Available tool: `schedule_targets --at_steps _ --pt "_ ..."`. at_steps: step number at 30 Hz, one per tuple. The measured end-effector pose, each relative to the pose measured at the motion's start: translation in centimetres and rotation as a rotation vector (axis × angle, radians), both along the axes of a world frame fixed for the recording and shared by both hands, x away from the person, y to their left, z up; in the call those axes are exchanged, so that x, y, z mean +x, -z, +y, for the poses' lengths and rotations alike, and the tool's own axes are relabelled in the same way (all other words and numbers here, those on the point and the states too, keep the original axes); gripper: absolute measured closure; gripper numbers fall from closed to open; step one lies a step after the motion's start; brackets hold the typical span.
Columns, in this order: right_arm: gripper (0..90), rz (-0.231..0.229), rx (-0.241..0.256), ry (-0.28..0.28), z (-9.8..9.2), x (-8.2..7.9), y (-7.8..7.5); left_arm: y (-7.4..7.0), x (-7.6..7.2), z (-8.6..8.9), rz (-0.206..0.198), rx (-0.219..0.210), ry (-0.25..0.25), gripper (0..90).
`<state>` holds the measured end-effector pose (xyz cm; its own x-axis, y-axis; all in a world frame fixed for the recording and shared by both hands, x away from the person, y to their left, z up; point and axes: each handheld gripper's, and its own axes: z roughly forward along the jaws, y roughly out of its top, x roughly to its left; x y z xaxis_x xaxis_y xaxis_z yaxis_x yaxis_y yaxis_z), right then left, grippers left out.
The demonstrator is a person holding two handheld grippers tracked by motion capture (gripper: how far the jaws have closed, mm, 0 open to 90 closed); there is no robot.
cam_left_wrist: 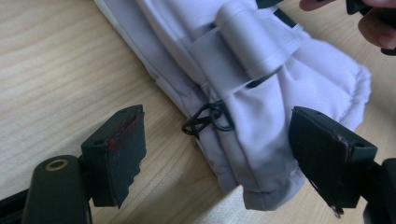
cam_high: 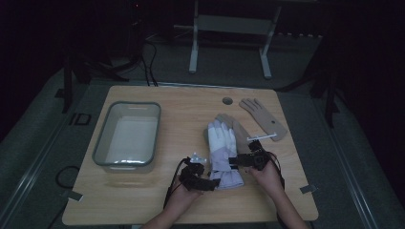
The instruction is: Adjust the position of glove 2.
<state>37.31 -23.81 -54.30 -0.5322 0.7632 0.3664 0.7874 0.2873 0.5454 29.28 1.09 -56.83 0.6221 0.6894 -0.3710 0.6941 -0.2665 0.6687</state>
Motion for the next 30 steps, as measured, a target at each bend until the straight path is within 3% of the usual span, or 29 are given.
schedule_targets --at_steps 2,3,6,13,18,30 --pt "49.6 0.018 0.009 -0.015 0.0 0.2 0.3 0.2 0.1 0.0 0.007 -0.022 0.017 24.9" --pt "53.2 0.022 0.02 -0.026 0.0 0.2 0.4 0.3 0.1 0.0 0.008 -0.025 0.026 32.0" --pt "60.0 0.015 0.026 -0.035 0.1 0.1 0.4 0.5 0.0 -0.1 -0.002 -0.039 0.034 41.5" --pt "74.3 0.0 0.032 -0.005 0.3 -0.5 -0.1 -0.3 -0.6 -0.5 -0.025 -0.01 0.047 66.0" --pt "77.1 -0.036 0.007 -0.007 0.5 -1.1 -1.3 -1.0 -0.4 -0.3 -0.012 -0.001 0.057 69.4" --pt "78.2 -0.11 0.09 -0.008 0.8 -1.6 -4.8 -5.0 0.3 1.5 -0.05 -0.008 0.075 71.7"
